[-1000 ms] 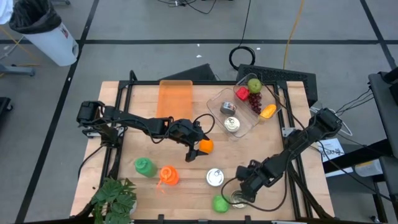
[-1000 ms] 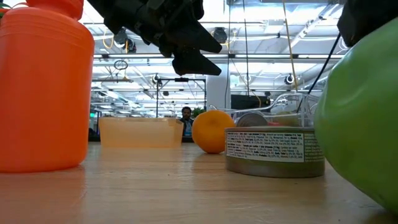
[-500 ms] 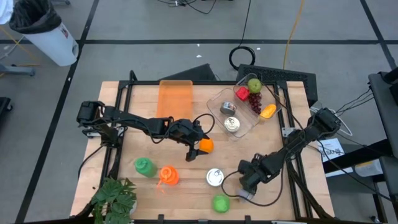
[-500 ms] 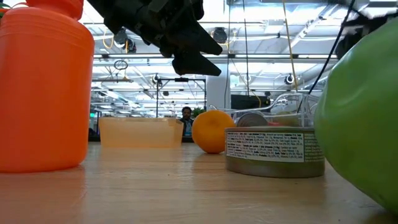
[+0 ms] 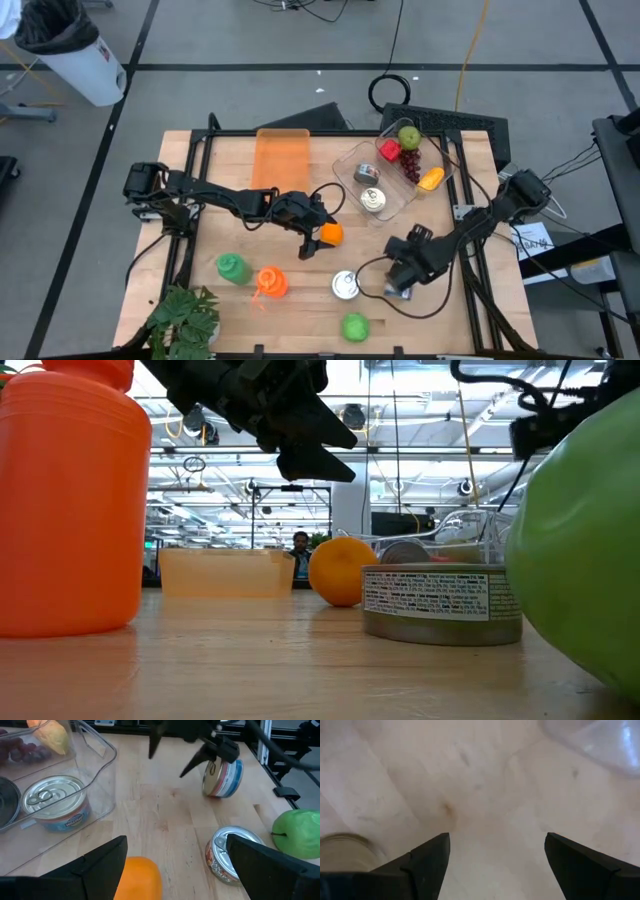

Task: Pick & Place Food Item
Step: Put the blue tuna can into the left transparent bin

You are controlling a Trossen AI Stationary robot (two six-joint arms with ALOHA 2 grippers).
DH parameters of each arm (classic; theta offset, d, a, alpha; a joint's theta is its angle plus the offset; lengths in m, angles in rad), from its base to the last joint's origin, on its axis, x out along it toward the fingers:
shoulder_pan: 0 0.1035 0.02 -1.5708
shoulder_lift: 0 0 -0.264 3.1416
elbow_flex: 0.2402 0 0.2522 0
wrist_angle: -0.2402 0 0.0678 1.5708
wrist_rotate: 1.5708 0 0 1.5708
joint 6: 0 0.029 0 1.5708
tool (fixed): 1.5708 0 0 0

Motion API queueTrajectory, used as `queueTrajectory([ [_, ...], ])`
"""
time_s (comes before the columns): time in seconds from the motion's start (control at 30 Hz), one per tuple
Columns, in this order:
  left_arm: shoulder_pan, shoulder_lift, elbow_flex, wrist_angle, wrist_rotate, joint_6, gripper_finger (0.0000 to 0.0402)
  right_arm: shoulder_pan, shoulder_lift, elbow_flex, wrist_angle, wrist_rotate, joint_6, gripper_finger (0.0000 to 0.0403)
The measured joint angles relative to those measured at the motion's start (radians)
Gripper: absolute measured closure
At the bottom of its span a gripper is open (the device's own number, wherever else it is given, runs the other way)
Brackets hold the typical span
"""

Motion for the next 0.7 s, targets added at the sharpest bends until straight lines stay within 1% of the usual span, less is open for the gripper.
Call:
queueTrajectory([
  [0.13, 0.0, 0.0, 0.0, 0.0, 0.0, -0.001, 0.005, -0.013, -0.055, 0.0, -0.031, 0.097, -0.016, 0.0094],
  [0.23, 0.0, 0.0, 0.0, 0.0, 0.0, -0.001, 0.005, -0.012, -0.123, 0.0, -0.043, 0.123, -0.017, 0.0094],
  [0.33, 0.0, 0.0, 0.0, 0.0, 0.0, -0.001, 0.005, 0.019, -0.192, 0.0, 0.021, 0.086, -0.027, 0.0094],
  [0.43, 0.0, 0.0, 0.0, 0.0, 0.0, -0.002, 0.005, 0.086, -0.232, 0.0, 0.154, 0.041, -0.091, 0.0094],
  [0.5, 0.0, 0.0, 0.0, 0.0, 0.0, -0.009, 0.005, 0.137, -0.242, 0.001, 0.25, 0.039, -0.147, 0.0094],
  [0.57, 0.0, 0.0, 0.0, 0.0, 0.0, -0.017, 0.005, 0.188, -0.242, 0.002, 0.307, 0.02, -0.188, 0.0094],
  [0.63, 0.0, 0.0, 0.0, 0.0, 0.0, -0.03, 0.005, 0.227, -0.23, 0.002, 0.325, 0.011, -0.18, 0.0094],
  [0.7, 0.0, 0.0, 0.0, 0.0, -0.001, -0.042, 0.005, 0.257, -0.21, 0.002, 0.324, -0.005, -0.139, 0.0094],
])
